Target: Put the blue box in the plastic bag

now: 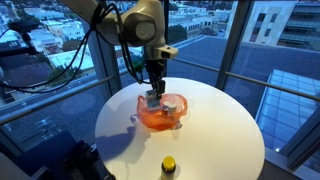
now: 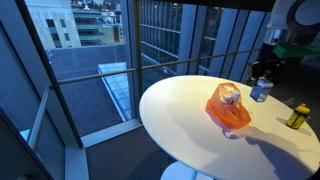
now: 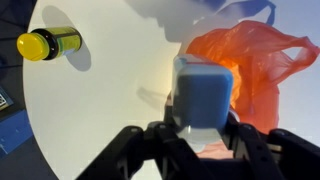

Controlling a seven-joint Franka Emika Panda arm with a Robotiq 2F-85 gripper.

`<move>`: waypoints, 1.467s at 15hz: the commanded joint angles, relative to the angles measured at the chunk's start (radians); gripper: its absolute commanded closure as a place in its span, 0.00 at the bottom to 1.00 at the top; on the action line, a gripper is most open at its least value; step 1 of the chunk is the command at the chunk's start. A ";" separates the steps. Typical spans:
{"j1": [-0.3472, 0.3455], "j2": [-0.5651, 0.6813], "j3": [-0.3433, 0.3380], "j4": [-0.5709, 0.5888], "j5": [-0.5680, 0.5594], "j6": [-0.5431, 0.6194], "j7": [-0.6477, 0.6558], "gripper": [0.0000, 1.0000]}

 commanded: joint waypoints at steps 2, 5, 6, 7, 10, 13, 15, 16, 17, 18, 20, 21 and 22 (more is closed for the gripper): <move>0.011 0.059 0.012 0.094 0.037 -0.047 -0.006 0.80; 0.018 0.111 0.016 0.129 0.064 -0.039 -0.011 0.80; 0.021 0.130 0.017 0.141 0.076 -0.041 -0.013 0.80; 0.026 0.146 0.017 0.152 0.080 -0.040 -0.011 0.80; 0.037 0.185 0.014 0.183 0.092 -0.047 -0.010 0.80; 0.046 0.178 0.005 0.151 0.075 -0.015 -0.003 0.80; 0.047 0.185 0.004 0.153 0.076 -0.015 -0.003 0.55; 0.047 0.185 0.004 0.153 0.076 -0.017 -0.004 0.55; 0.047 0.185 0.004 0.153 0.076 -0.017 -0.004 0.55; 0.047 0.185 0.004 0.153 0.076 -0.017 -0.004 0.55; 0.047 0.185 0.004 0.153 0.076 -0.017 -0.004 0.80; 0.047 0.188 0.003 0.154 0.072 -0.005 -0.005 0.80; 0.049 0.194 0.002 0.156 0.065 0.007 -0.003 0.80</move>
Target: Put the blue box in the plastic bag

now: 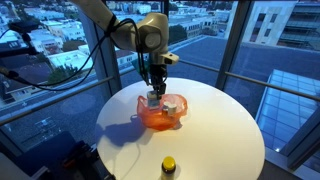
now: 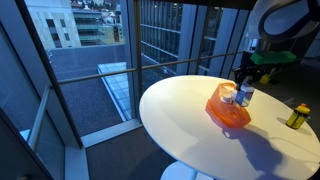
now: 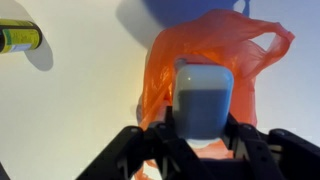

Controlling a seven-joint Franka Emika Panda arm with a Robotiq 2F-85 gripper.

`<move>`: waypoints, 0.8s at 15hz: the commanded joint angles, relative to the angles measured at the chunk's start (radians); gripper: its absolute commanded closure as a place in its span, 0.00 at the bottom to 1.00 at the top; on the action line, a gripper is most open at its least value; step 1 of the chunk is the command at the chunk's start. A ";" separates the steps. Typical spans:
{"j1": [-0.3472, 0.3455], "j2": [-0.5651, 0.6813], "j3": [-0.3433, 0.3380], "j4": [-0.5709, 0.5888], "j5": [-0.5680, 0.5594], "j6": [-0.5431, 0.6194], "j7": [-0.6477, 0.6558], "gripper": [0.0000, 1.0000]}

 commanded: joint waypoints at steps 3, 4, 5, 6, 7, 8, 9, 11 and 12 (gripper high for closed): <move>0.017 0.032 -0.011 0.014 -0.012 0.059 -0.014 0.80; 0.019 0.038 -0.009 0.014 -0.010 0.074 -0.022 0.80; 0.022 0.048 -0.007 0.015 -0.007 0.094 -0.031 0.80; 0.025 0.058 -0.007 0.015 -0.006 0.113 -0.038 0.80; 0.027 0.069 -0.004 0.016 0.004 0.127 -0.053 0.80; 0.031 0.083 -0.002 0.019 0.006 0.143 -0.063 0.80; 0.035 0.095 -0.002 0.022 0.006 0.154 -0.068 0.80; 0.041 0.125 -0.003 0.035 0.010 0.177 -0.082 0.80; 0.042 0.140 -0.003 0.043 0.013 0.188 -0.090 0.80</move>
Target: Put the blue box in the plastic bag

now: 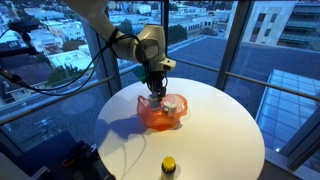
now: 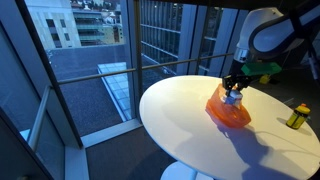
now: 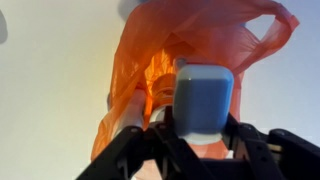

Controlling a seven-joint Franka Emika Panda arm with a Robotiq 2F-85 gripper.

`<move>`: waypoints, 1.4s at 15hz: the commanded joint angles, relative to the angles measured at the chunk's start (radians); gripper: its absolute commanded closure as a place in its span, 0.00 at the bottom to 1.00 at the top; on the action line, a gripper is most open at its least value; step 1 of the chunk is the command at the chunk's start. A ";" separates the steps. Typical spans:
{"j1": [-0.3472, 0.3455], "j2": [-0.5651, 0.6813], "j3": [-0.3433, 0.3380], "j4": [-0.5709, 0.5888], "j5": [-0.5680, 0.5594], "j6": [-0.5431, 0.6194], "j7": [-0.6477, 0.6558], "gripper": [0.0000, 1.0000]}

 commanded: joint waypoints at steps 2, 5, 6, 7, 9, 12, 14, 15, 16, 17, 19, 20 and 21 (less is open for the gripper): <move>0.006 0.072 -0.005 0.057 0.022 0.041 -0.056 0.80; 0.007 0.111 -0.003 0.094 0.032 0.065 -0.070 0.80; 0.006 0.121 0.000 0.105 0.037 0.070 -0.077 0.80; 0.005 0.131 0.005 0.116 0.046 0.071 -0.084 0.80; 0.004 0.147 0.015 0.133 0.066 0.069 -0.103 0.80; -0.003 0.167 0.035 0.151 0.115 0.067 -0.139 0.80; -0.004 0.176 0.044 0.156 0.142 0.069 -0.159 0.80; -0.002 0.181 0.043 0.158 0.148 0.067 -0.163 0.80; -0.001 0.187 0.042 0.161 0.151 0.065 -0.168 0.80; 0.001 0.192 0.038 0.162 0.148 0.064 -0.166 0.80; 0.001 0.200 0.035 0.163 0.145 0.063 -0.165 0.80; 0.001 0.203 0.034 0.163 0.145 0.062 -0.165 0.80; 0.000 0.206 0.034 0.164 0.146 0.060 -0.165 0.80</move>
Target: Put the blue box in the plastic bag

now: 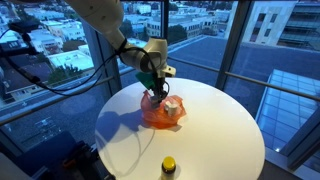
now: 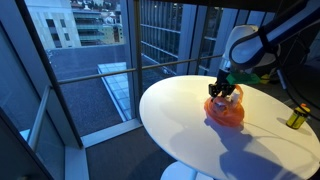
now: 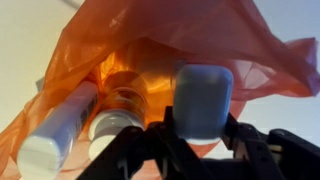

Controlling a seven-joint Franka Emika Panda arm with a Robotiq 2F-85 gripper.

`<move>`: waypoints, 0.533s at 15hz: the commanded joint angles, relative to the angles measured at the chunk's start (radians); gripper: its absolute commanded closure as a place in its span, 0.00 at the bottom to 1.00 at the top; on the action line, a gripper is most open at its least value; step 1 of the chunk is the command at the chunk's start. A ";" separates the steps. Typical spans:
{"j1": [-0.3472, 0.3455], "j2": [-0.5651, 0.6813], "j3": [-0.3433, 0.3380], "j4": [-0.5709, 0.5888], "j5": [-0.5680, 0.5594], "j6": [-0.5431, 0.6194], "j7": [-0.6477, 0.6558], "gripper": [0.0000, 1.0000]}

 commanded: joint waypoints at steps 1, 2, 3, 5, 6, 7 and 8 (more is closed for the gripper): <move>-0.006 0.015 -0.001 0.026 0.027 -0.015 -0.036 0.30; -0.007 0.010 0.000 0.023 0.028 -0.018 -0.038 0.28; -0.006 0.000 -0.001 0.018 0.025 -0.023 -0.039 0.22; -0.008 -0.026 0.002 0.009 0.023 -0.043 -0.052 0.05; -0.007 -0.044 0.002 0.002 0.018 -0.061 -0.062 0.00; -0.006 -0.058 0.001 -0.002 0.014 -0.075 -0.070 0.00; -0.005 -0.077 0.000 -0.006 0.011 -0.101 -0.076 0.00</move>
